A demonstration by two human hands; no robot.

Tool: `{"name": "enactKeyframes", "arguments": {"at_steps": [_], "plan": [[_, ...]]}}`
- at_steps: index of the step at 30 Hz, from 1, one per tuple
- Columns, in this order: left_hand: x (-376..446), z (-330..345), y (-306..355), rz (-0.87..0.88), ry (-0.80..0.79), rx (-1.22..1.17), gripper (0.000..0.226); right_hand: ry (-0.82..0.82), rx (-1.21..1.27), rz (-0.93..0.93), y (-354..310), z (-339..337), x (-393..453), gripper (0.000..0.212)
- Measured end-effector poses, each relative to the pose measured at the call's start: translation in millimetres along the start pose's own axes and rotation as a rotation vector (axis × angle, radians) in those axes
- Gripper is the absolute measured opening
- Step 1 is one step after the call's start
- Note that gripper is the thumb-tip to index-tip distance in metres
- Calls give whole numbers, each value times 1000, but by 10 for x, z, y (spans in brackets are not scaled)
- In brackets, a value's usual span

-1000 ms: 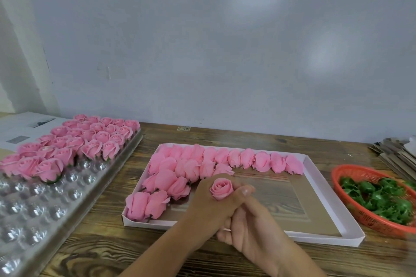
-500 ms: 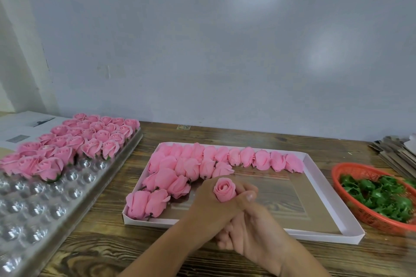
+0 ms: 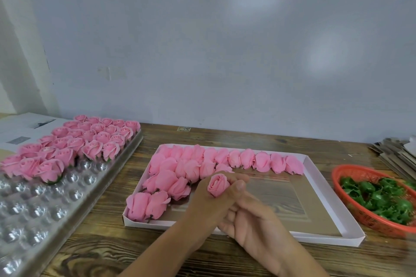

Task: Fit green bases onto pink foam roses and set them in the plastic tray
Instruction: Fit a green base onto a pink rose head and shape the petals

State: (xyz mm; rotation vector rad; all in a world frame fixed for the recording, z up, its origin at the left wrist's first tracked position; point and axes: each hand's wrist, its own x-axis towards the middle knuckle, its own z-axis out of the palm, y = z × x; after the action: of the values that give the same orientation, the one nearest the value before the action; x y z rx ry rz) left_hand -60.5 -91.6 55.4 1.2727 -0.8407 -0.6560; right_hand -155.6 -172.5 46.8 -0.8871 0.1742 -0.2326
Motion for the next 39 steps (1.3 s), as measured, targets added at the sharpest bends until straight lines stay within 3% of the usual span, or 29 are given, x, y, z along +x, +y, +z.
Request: {"name": "enactKeyframes", "arguments": {"at_steps": [4,7,11,16,20,23,30,39], "plan": [[38,-111,26,25,-97,-19,18,112,57,-19,-39,-56,9,26],[61,-194,5,91,-130,26,20,173,72,-26,-76,-83,12,18],[104,-267,-55,144,-109,130,28,262,-2,10,-105,-120,21,25],[109,-275,-69,165,-107,194,29,246,-83,37,-148,-119,-3,24],[111,-276,-52,151,-54,169,25,300,-308,-90,-184,-129,-29,36],[112,-279,-56,114,-52,121,26,292,-396,-201,-215,-161,-59,22],[93,-266,-39,138,-85,153,25,290,-335,-247,-214,-173,-53,19],[92,-269,-30,155,-77,206,34,309,-305,-237,-210,-224,-30,31]]}}
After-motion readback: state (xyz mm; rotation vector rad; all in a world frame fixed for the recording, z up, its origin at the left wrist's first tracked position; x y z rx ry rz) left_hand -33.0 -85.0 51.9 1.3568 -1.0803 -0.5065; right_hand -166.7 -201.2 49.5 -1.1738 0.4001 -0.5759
